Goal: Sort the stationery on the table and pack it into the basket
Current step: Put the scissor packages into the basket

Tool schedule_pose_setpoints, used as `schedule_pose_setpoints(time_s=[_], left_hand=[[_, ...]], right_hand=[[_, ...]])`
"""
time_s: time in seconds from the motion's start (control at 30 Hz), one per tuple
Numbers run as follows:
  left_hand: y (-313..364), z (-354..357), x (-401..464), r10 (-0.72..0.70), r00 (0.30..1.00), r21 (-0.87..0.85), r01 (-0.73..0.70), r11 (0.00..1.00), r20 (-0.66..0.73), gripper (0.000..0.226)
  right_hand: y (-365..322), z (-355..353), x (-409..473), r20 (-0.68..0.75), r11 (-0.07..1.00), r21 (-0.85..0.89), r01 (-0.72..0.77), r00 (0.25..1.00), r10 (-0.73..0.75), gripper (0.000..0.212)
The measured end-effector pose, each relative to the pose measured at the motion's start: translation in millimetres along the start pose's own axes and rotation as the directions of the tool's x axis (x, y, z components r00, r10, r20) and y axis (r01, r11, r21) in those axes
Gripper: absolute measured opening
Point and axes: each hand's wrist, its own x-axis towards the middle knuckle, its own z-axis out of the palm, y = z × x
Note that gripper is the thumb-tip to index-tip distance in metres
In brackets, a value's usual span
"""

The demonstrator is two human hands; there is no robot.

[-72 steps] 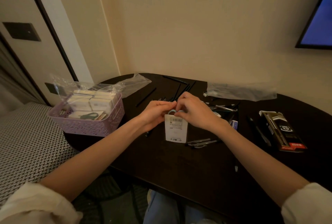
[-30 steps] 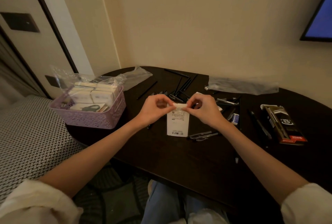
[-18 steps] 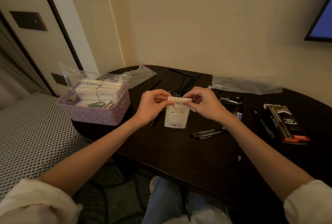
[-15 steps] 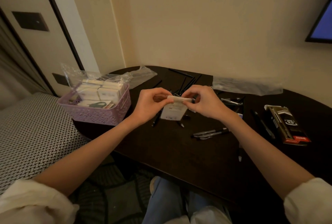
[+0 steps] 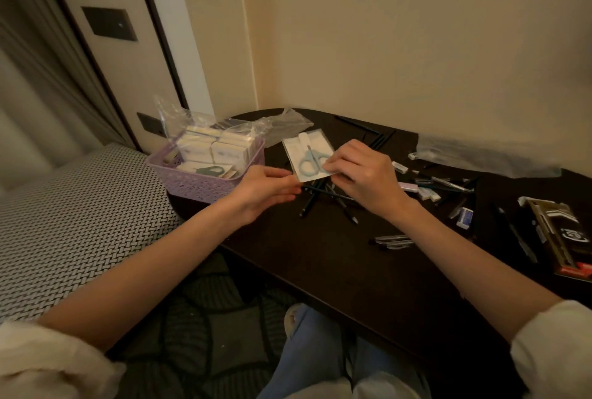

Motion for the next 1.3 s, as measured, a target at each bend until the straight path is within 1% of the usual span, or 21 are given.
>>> schedule_pose_setpoints(time_s=[0.03, 0.1, 0.13, 0.2, 0.3, 0.37, 0.43, 0.5, 0.63, 0.73, 0.8, 0.87, 0.93, 1.0, 1.03, 1.07, 1.1, 1.13, 1.2, 1.23, 1.3], left_hand=[[1, -5, -4, -0.036, 0.999, -0.117, 0.04, 0.992, 0.04, 0.033], [4, -16, -9, -0.073, 0.996, -0.309, 0.083, 0.947, 0.045, 0.021], [6, -18, -9, -0.08, 0.996, -0.362, 0.085, 0.928, 0.029, 0.018], [7, -36, -10, -0.067, 0.997, -0.434, 0.042, 0.9, -0.043, 0.015], [5, -55, -14, -0.03, 0.995, -0.466, -0.018, 0.885, -0.096, 0.018], [1, -69, -16, 0.01, 0.992, -0.441, -0.066, 0.895, -0.128, 0.021], [-4, -85, -15, 0.037, 0.983, -0.439, -0.114, 0.891, -0.181, 0.029], [-6, -97, -12, 0.02, 0.966, -0.46, -0.141, 0.876, -0.258, 0.034], [-3, -117, 1, -0.046, 0.921, -0.497, -0.166, 0.851, -0.387, 0.036], [1, -128, 11, -0.069, 0.907, -0.499, -0.164, 0.851, -0.416, 0.038], [4, -134, 16, -0.086, 0.908, -0.485, -0.137, 0.864, -0.41, 0.033], [7, -139, 21, -0.083, 0.91, -0.43, -0.11, 0.896, -0.406, 0.027], [9, -145, 25, -0.059, 0.912, -0.301, -0.072, 0.951, -0.406, 0.033], [7, -156, 32, 0.033, 0.914, -0.04, -0.053, 0.998, -0.405, 0.059], [4, -164, 38, 0.1, 0.912, 0.097, -0.067, 0.993, -0.398, 0.072], [1, -171, 43, 0.16, 0.907, 0.218, -0.077, 0.973, -0.389, 0.08], [-1, -177, 49, 0.209, 0.898, 0.339, -0.073, 0.938, -0.387, 0.082], [-3, -182, 53, 0.261, 0.881, 0.464, -0.054, 0.884, -0.395, 0.076], [-6, -189, 62, 0.369, 0.833, 0.68, 0.012, 0.733, -0.412, 0.049], [-8, -191, 67, 0.41, 0.813, 0.74, 0.038, 0.672, -0.414, 0.042], [-10, -193, 74, 0.456, 0.805, 0.816, 0.058, 0.575, -0.379, 0.035]], right_hand=[[-1, 5, 3, -0.017, 1.0, 0.006, 0.015, 1.0, -0.015, 0.007], [-5, 15, 13, -0.041, 0.999, 0.026, 0.044, 0.998, -0.043, 0.007], [-6, 18, 15, -0.049, 0.998, 0.028, 0.054, 0.997, -0.053, 0.007], [-11, 33, 30, -0.055, 0.993, 0.065, 0.096, 0.994, -0.092, 0.007], [-17, 51, 50, -0.046, 0.985, 0.085, 0.149, 0.988, -0.146, 0.008], [-20, 68, 63, -0.03, 0.979, 0.088, 0.186, 0.983, -0.184, 0.008], [-24, 88, 77, -0.006, 0.974, 0.096, 0.204, 0.979, -0.205, 0.009], [-27, 107, 89, 0.037, 0.973, 0.113, 0.203, 0.977, -0.208, 0.009], [-33, 139, 111, 0.142, 0.977, 0.141, 0.162, 0.973, -0.182, 0.008], [-34, 156, 121, 0.217, 0.981, 0.137, 0.138, 0.962, -0.166, 0.026], [-33, 164, 123, 0.289, 0.983, 0.135, 0.125, 0.944, -0.16, 0.036], [-32, 169, 123, 0.345, 0.986, 0.133, 0.101, 0.928, -0.141, 0.039], [-30, 174, 126, 0.392, 0.988, 0.138, 0.063, 0.913, -0.113, 0.036], [-30, 177, 131, 0.441, 0.987, 0.16, 0.001, 0.894, -0.072, 0.035], [-29, 180, 134, 0.481, 0.987, 0.158, -0.025, 0.875, -0.055, 0.035], [-29, 181, 137, 0.523, 0.989, 0.145, -0.032, 0.851, -0.049, 0.036], [-28, 184, 140, 0.562, 0.991, 0.127, -0.028, 0.826, -0.048, 0.036], [-28, 186, 142, 0.594, 0.994, 0.107, -0.016, 0.803, -0.051, 0.035], [-27, 192, 147, 0.645, 0.997, 0.082, -0.011, 0.763, -0.045, 0.031], [-27, 194, 149, 0.669, 0.995, 0.096, -0.04, 0.743, -0.034, 0.031], [-28, 196, 151, 0.689, 0.992, 0.104, -0.067, 0.724, -0.023, 0.032]])
